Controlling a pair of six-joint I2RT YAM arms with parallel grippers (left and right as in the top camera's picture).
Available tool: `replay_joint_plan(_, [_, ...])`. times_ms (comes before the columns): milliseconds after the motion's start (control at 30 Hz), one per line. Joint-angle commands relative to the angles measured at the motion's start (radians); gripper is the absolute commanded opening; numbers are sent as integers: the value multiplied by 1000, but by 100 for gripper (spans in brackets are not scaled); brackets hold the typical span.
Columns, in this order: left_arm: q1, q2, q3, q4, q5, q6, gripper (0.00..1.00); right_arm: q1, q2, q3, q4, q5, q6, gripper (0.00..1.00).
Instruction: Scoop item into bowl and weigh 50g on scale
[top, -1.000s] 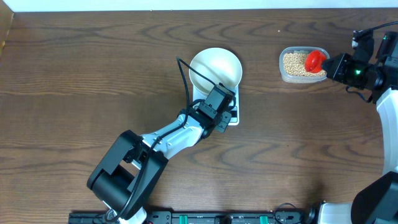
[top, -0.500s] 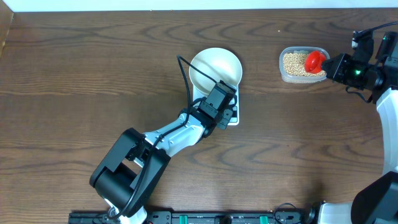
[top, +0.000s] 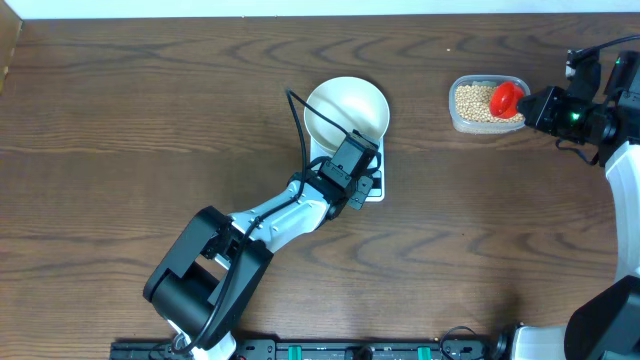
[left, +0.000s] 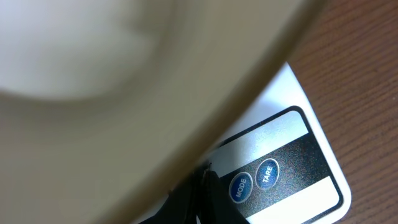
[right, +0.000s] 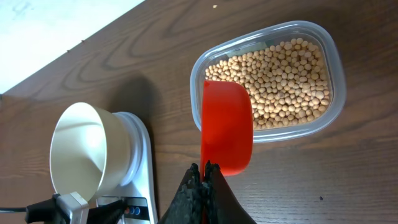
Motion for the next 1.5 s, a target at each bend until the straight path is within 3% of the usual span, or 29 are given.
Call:
replay_joint_plan(0, [12,78,-58,-55,14,6,7,-4,-6,19,-3,-3,-15,1])
replay_joint_plan(433, [12,57,-58,-55,116,77,7,-4,-6,19,-6,-3,-15,1])
replay_joint_plan(1033, [13,45,-50,-55,98,77,7,-4,-6,19,-5,-3,-15,1])
replay_joint_plan(1467, [11,-293,-28,-39,100,73,7,-4,-6,19,-4,-3,-15,1])
